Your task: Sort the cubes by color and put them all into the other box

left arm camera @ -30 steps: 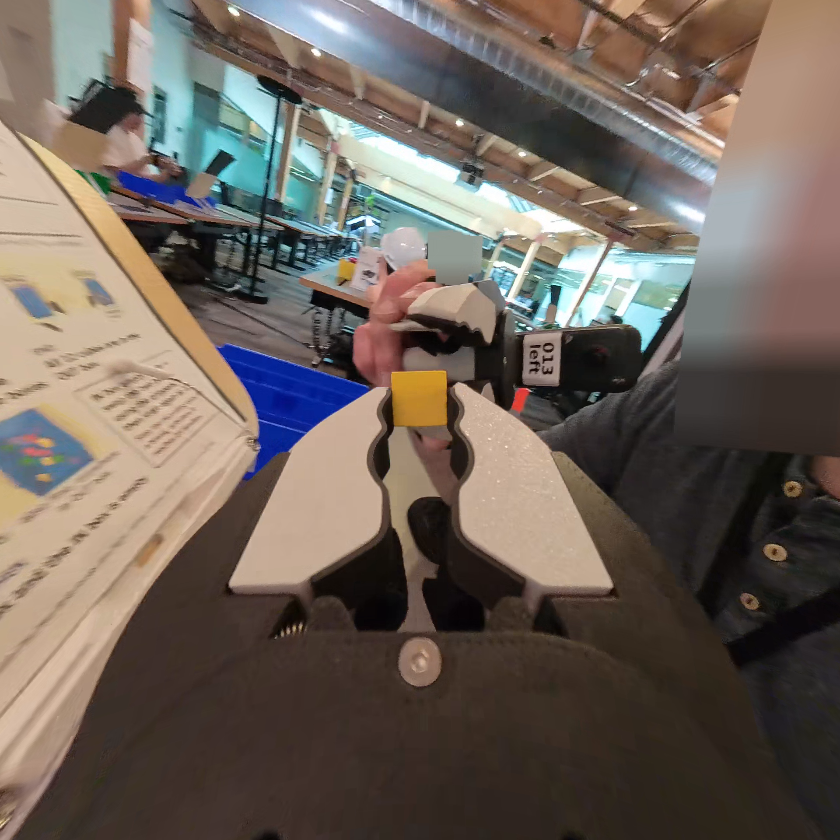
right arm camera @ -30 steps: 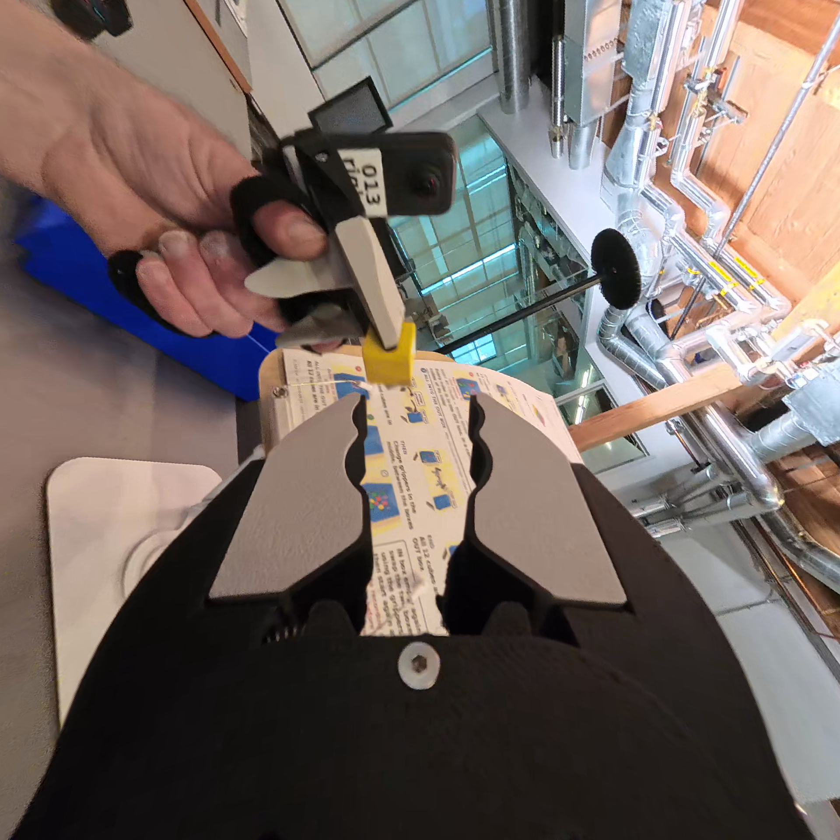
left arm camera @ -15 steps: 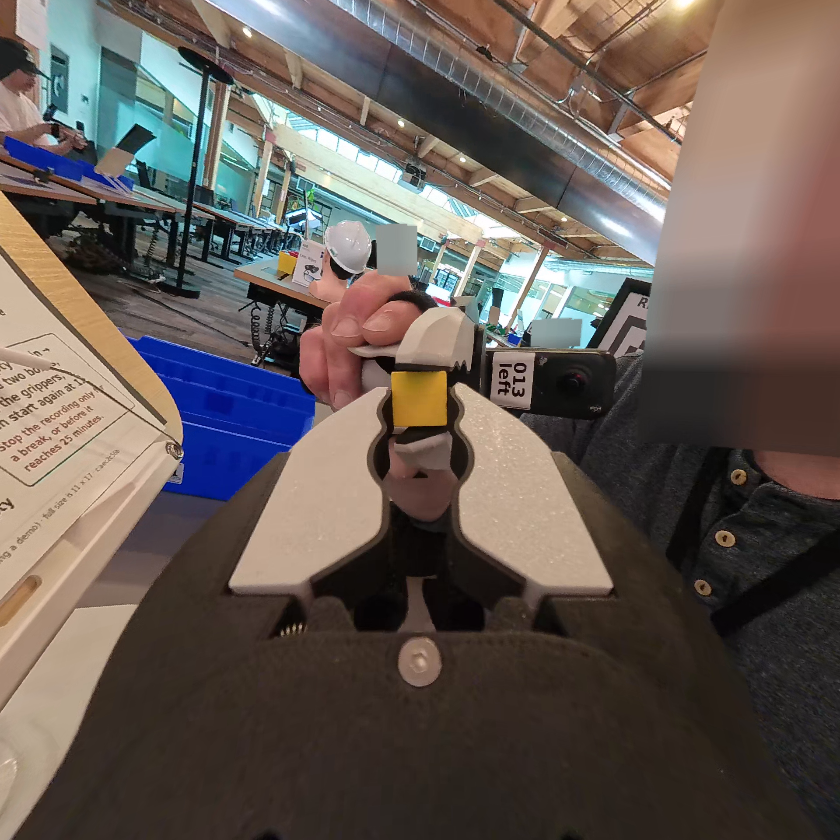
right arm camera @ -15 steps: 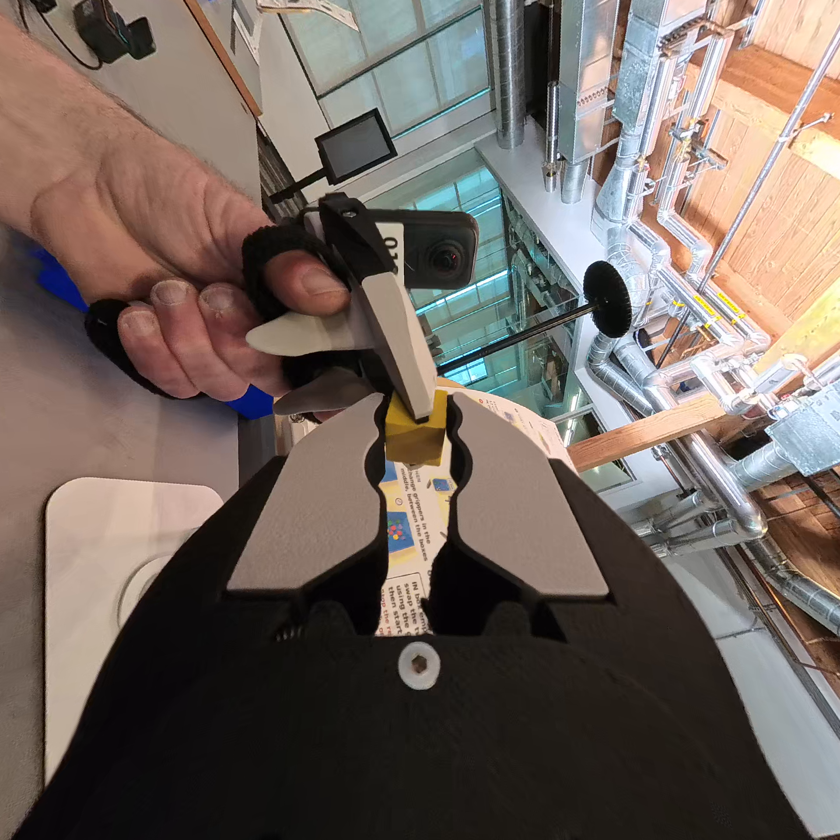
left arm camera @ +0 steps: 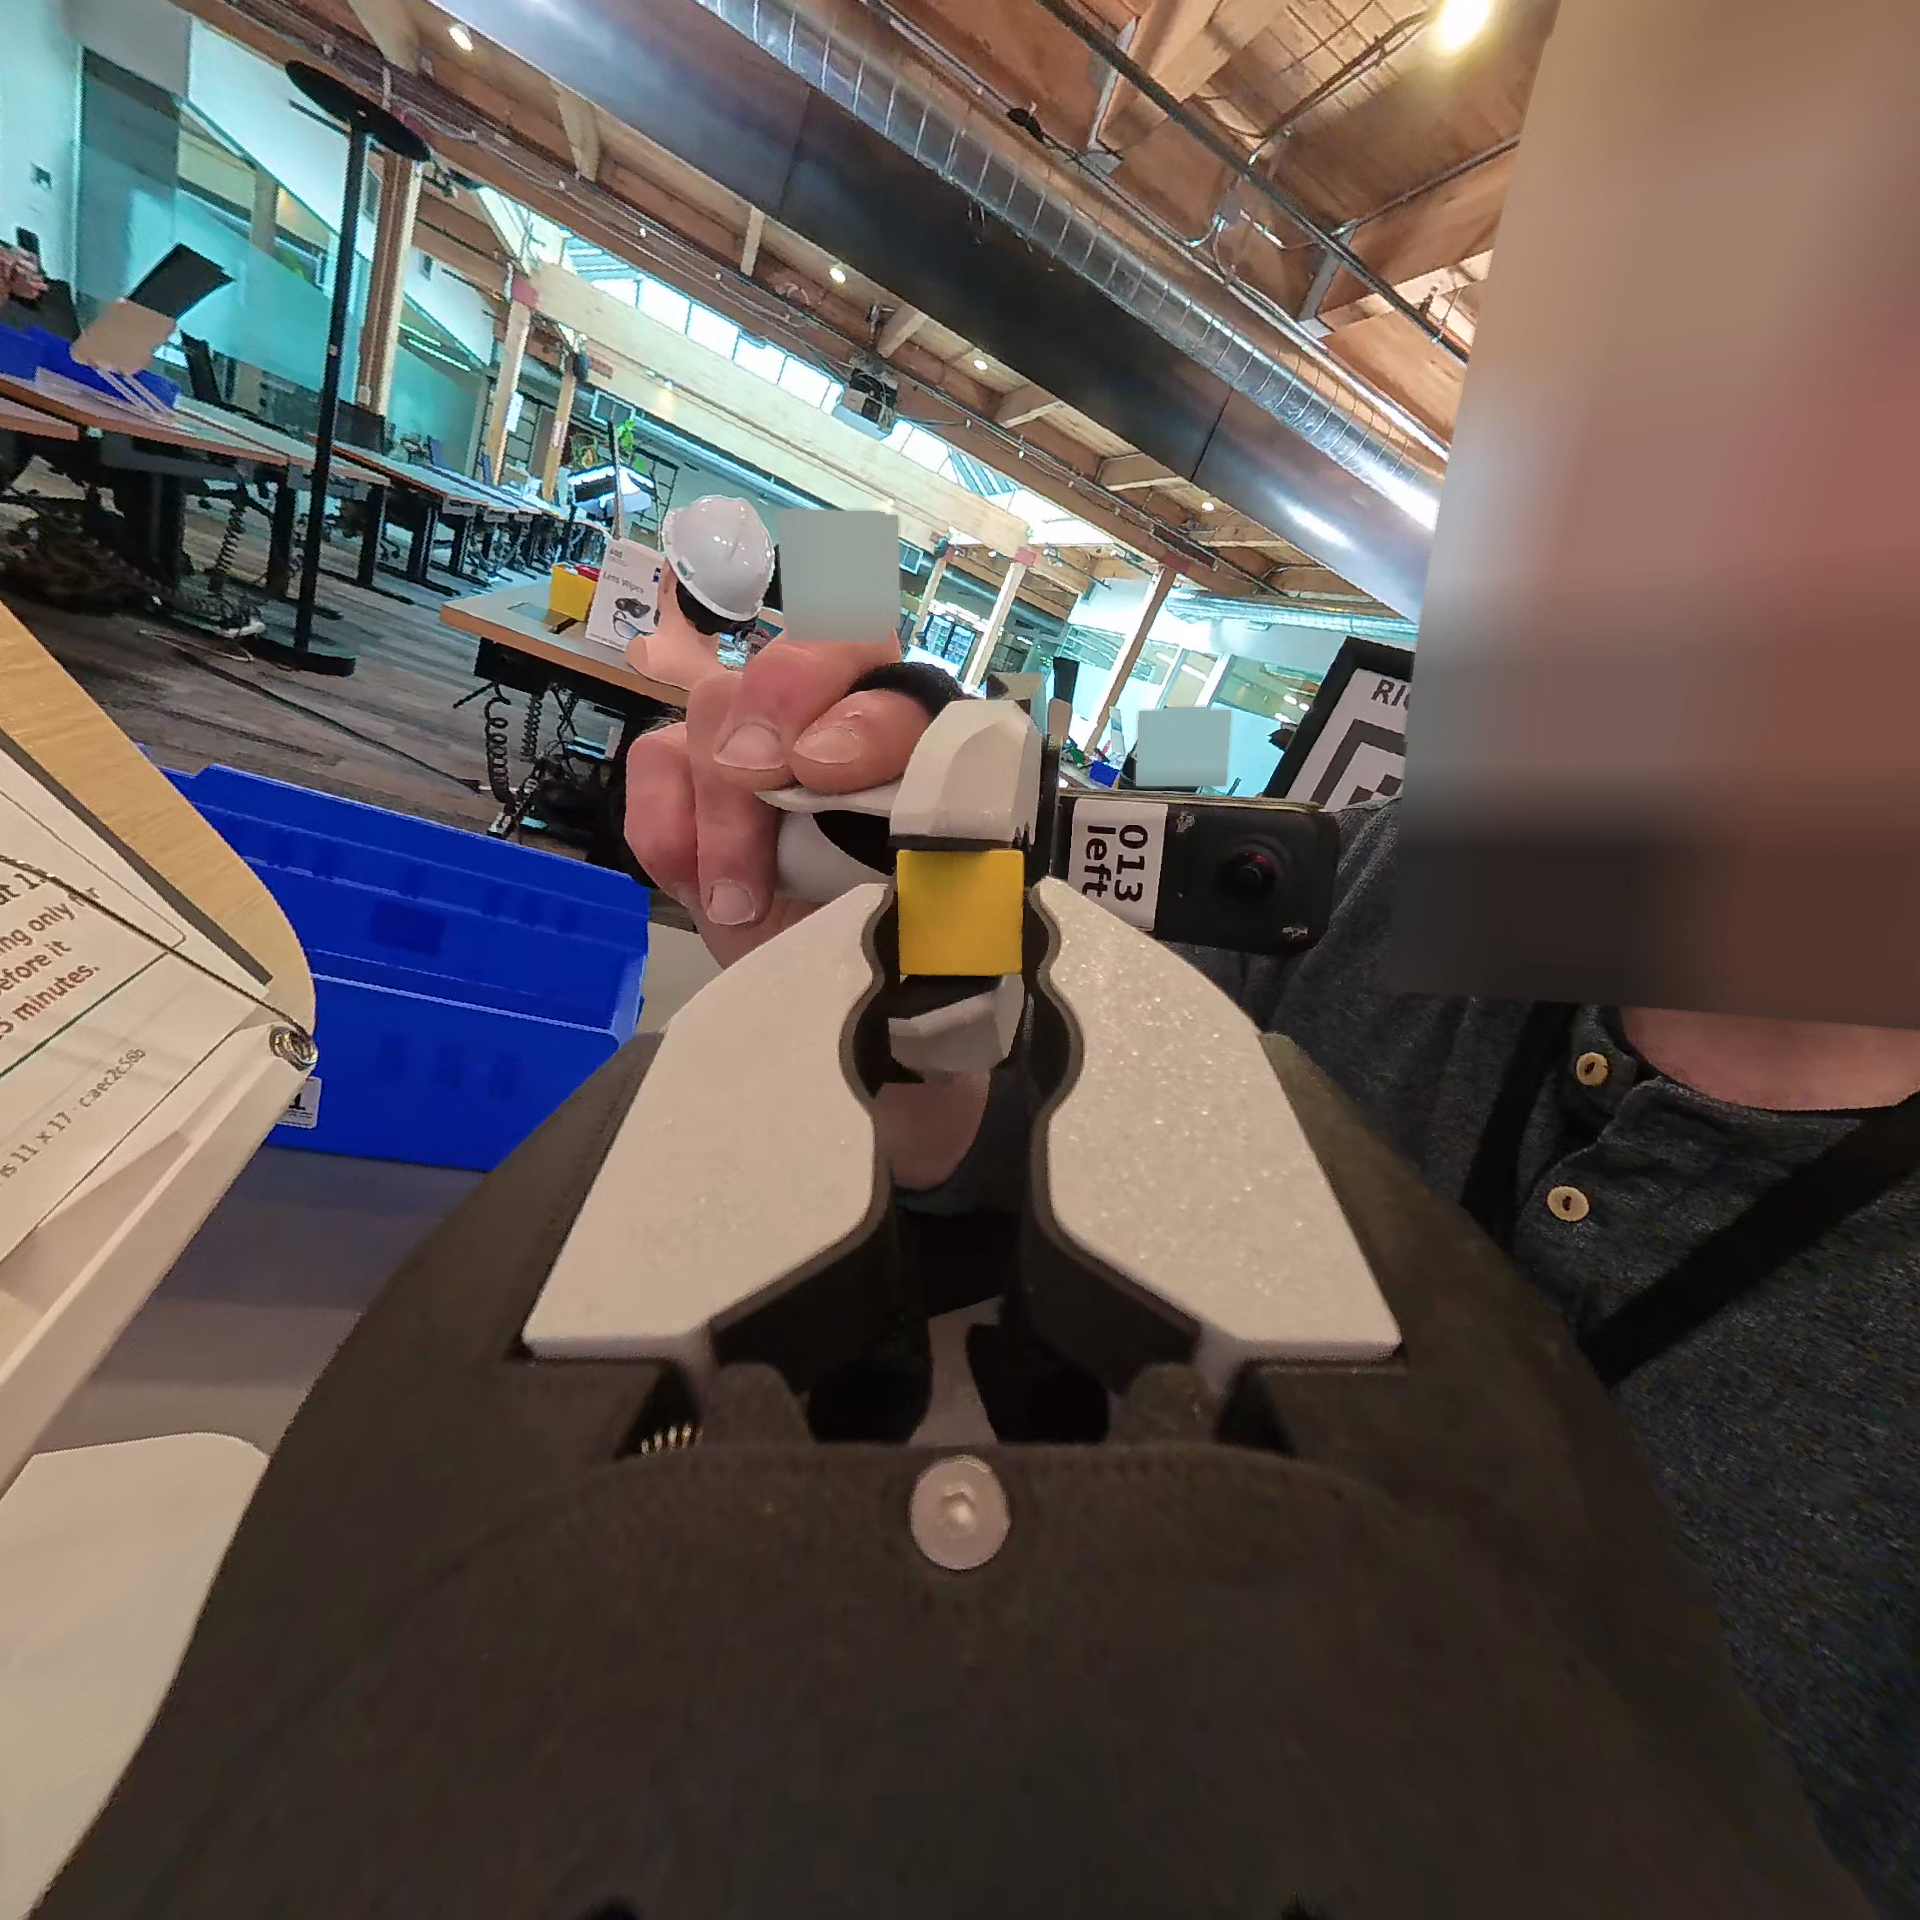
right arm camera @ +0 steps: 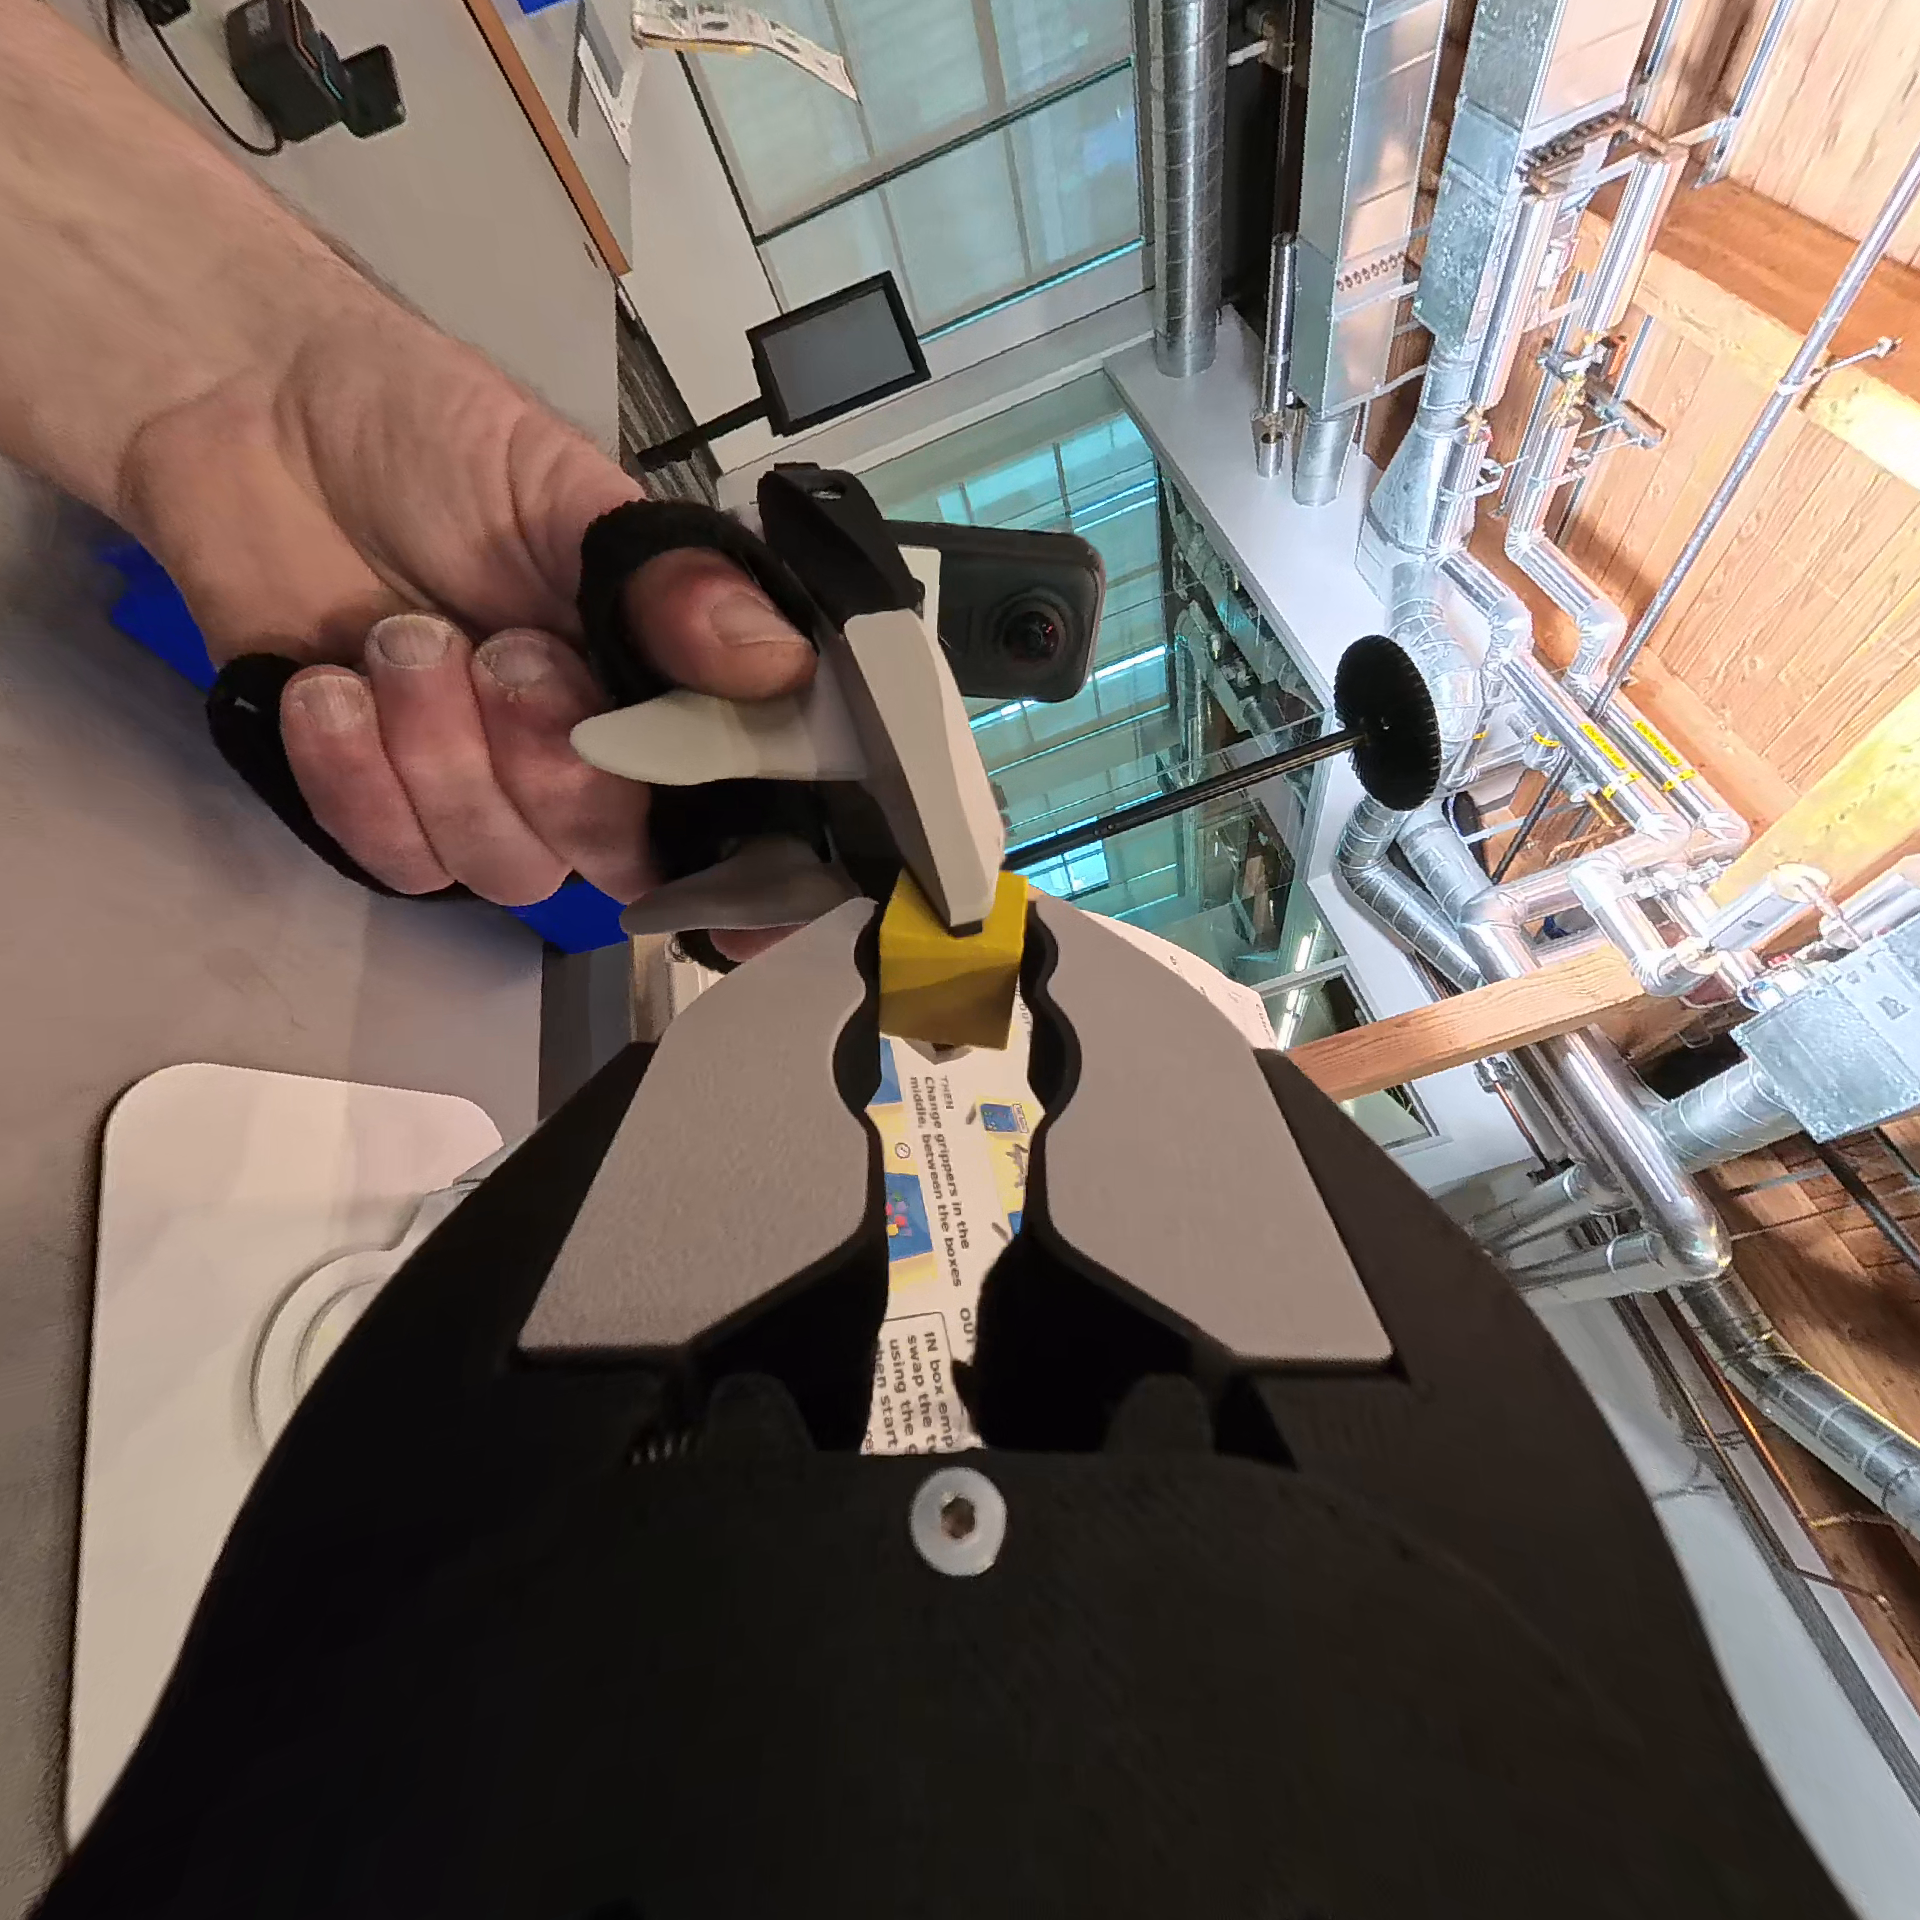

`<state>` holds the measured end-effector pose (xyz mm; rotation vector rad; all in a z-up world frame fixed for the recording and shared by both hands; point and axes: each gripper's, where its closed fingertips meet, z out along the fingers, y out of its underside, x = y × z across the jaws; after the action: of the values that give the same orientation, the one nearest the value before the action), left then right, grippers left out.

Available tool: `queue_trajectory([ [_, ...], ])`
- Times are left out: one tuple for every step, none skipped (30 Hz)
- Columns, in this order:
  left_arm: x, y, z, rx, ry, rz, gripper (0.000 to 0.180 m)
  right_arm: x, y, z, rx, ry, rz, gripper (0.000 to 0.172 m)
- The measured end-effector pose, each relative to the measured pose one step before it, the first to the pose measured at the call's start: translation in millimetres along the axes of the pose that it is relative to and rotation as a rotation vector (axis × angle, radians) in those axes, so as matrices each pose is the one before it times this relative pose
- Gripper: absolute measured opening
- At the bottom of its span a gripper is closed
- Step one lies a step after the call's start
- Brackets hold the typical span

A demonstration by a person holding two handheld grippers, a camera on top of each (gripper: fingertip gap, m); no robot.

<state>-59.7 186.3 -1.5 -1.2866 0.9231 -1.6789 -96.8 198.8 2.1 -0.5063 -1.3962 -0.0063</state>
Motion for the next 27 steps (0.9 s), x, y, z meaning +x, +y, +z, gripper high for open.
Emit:
queue_trajectory([
  [0.87, -0.18, 0.17, 0.0016, 0.0071, -0.0025, 0.022, 0.34, -0.86, -0.28, 0.0026, 0.0023, 0.0003, 0.024],
  [0.87, 0.16, 0.09, -0.0013, 0.0065, -0.0021, 0.022, 0.1, -1.08, -0.09, 0.0032, 0.0015, 0.0014, 0.024],
  [0.63, -0.09, 0.19, 0.0011, 0.0041, -0.0003, 0.022, 0.06, -0.66, 0.17, 0.0007, 0.0025, 0.0021, 0.023],
  [0.67, -0.29, 0.35, 0.0036, 0.0042, 0.0, 0.022, 0.64, -0.59, -0.01, 0.0011, 0.0062, -0.0013, 0.023],
  [0.74, 0.03, 0.28, 0.0018, 0.0048, -0.0019, 0.022, 0.36, -0.73, -0.25, 0.0022, 0.0034, -0.0021, 0.023],
  [0.48, 0.24, 0.28, -0.0006, 0.0045, -0.0033, 0.022, -0.28, -0.41, -0.4, 0.0001, -0.0059, 0.0023, 0.023],
  [0.46, 0.03, 0.29, 0.0009, 0.0042, -0.0033, 0.022, -0.21, -0.2, -0.24, -0.0018, -0.0081, 0.0041, 0.023],
  [0.66, -0.35, 0.32, 0.0035, 0.0043, -0.0022, 0.022, 0.41, -0.46, -0.2, 0.0006, 0.0002, 0.0005, 0.023],
  [0.62, -0.23, 0.28, 0.0033, 0.0044, -0.0021, 0.022, 0.33, -0.73, -0.33, 0.0022, 0.0032, -0.0005, 0.023],
  [0.59, -0.08, 0.14, 0.0011, 0.0037, -0.0035, 0.022, 0.12, -0.48, -0.09, 0.001, -0.0004, 0.0005, 0.023],
  [0.21, -0.16, 0.25, 0.0002, 0.0003, -0.0019, 0.022, 0.24, -0.25, -0.2, -0.0011, 0.0004, -0.0028, 0.023],
  [0.03, -0.3, 0.26, 0.0005, -0.0047, 0.0031, 0.022, 0.42, -0.1, -0.1, -0.0017, 0.0039, -0.0049, 0.023],
  [0.04, -0.31, 0.2, 0.0, -0.0061, 0.0057, 0.022, 0.41, -0.08, -0.13, -0.0003, 0.0016, -0.0004, 0.023],
  [0.24, -0.09, 0.14, -0.0019, -0.0037, 0.0055, 0.022, 0.12, -0.15, -0.12, 0.001, -0.0018, 0.0042, 0.023],
  [0.49, -0.75, -0.26, 0.0007, -0.0013, 0.0048, 0.023, 0.3, -0.41, -0.34, 0.0033, 0.0007, 0.001, 0.023],
  [0.39, -1.9, -0.88, 0.0077, -0.0023, 0.0029, 0.025, 0.27, 0.18, -0.18, -0.0012, 0.0013, -0.0012, 0.023],
  [0.43, -2.5, -1.26, 0.0125, -0.0025, 0.0026, 0.026, 0.04, 0.51, 0.02, -0.0044, -0.0017, -0.0015, 0.023],
  [0.62, -2.63, -1.53, 0.0118, -0.0012, 0.0052, 0.026, 0.32, 0.05, -0.34, 0.0005, 0.0014, -0.0009, 0.023],
  [0.27, -2.39, -1.55, 0.0095, -0.0042, 0.0061, 0.026, 0.36, -0.45, -0.33, 0.0033, 0.0007, 0.0014, 0.023],
  [-0.35, -1.94, -1.55, 0.0043, -0.0087, 0.0072, 0.026, 0.03, -0.12, -0.06, -0.0002, -0.0024, 0.0022, 0.023],
  [-0.61, -1.65, -1.75, 0.0008, -0.0109, 0.0088, 0.026, 0.37, 0.31, -0.1, -0.0013, 0.0007, -0.0001, 0.023],
  [-0.31, -2.21, -2.02, 0.0026, -0.0107, 0.0095, 0.026, 0.93, 0.8, -0.21, -0.0033, 0.0029, 0.0, 0.023],
  [0.0, -2.9, -2.54, 0.0059, -0.0094, 0.0103, 0.025, 0.93, 1.26, -0.45, -0.0028, 0.0005, 0.0018, 0.023],
  [0.44, -2.71, -2.6, 0.0038, -0.0087, 0.0141, 0.018, 1.46, 1.77, -0.83, -0.0042, -0.0003, 0.0026, 0.023],
  [0.15, -2.37, -2.55, -0.0001, -0.0135, 0.0223, 0.011, 2.73, 3.67, -0.94, -0.0132, 0.003, 0.0028, 0.023],
  [-0.24, -2.39, -2.54, 0.0009, -0.0182, 0.0259, 0.008, 4.13, 5.39, -1.32, -0.0195, 0.0053, 0.0056, 0.023],
  [0.56, -2.9, -2.4, 0.0032, -0.0123, 0.0232, 0.002, 5.03, 5.21, -2.31, -0.0118, 0.0084, 0.0071, 0.023],
])
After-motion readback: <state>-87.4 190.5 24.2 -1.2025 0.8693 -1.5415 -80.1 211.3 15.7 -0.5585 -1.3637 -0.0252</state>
